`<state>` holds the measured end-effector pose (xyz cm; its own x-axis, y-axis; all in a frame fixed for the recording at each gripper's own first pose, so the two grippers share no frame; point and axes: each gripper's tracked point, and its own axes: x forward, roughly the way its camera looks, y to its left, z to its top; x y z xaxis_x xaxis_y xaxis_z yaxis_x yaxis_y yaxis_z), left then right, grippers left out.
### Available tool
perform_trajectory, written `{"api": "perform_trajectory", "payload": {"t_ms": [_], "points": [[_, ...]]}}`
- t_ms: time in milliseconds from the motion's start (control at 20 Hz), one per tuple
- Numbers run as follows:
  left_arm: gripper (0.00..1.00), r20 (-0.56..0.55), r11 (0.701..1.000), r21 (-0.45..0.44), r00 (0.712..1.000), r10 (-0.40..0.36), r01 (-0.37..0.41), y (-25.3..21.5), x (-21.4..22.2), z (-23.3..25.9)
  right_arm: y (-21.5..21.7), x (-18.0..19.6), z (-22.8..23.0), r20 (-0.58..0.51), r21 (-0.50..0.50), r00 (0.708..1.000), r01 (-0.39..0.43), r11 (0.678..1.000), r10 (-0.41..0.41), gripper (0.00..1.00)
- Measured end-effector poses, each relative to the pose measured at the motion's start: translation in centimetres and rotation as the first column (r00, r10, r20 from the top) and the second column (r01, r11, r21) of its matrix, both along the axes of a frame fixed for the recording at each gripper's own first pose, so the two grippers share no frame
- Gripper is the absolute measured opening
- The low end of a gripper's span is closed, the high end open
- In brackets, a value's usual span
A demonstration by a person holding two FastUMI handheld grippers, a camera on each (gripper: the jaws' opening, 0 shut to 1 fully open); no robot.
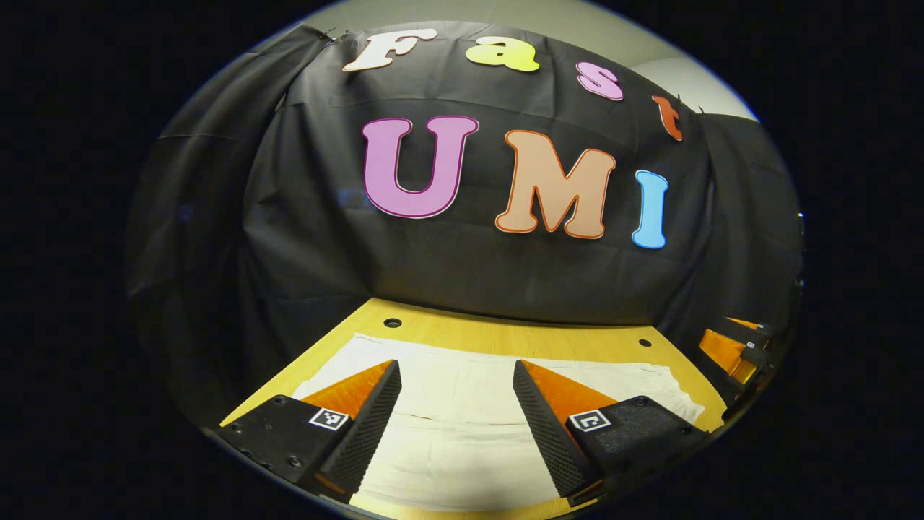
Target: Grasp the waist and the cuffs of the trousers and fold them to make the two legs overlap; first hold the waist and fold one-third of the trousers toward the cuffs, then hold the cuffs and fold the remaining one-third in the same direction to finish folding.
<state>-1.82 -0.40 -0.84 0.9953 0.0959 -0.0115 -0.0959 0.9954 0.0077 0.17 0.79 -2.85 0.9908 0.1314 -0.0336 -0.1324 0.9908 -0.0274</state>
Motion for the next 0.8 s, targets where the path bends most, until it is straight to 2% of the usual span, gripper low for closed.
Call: {"api": "perform_trajectory", "payload": {"t_ms": [400, 650, 800], "points": [[0.95, -0.016, 0.999, -0.030, 0.999, 0.042, -0.043, 1.0, -1.1, -1.3, 0.1, 0.3, -1.1, -0.024, -0.013, 1.000, -0.016, 1.000, 0.015, 0.98], [0.94, -0.035, 0.999, -0.001, 0.999, 0.038, -0.038, 3.6, -1.3, -1.5, 1.6, 0.0, -1.3, -0.027, -0.009, 1.000, 0.012, 1.000, -0.012, 0.98], [0.95, -0.052, 0.999, 0.053, 0.999, 0.010, -0.007, 5.6, -1.5, -1.6, 2.9, -0.6, -1.1, -0.032, -0.008, 0.998, 0.052, 0.999, -0.052, 0.98]]}}
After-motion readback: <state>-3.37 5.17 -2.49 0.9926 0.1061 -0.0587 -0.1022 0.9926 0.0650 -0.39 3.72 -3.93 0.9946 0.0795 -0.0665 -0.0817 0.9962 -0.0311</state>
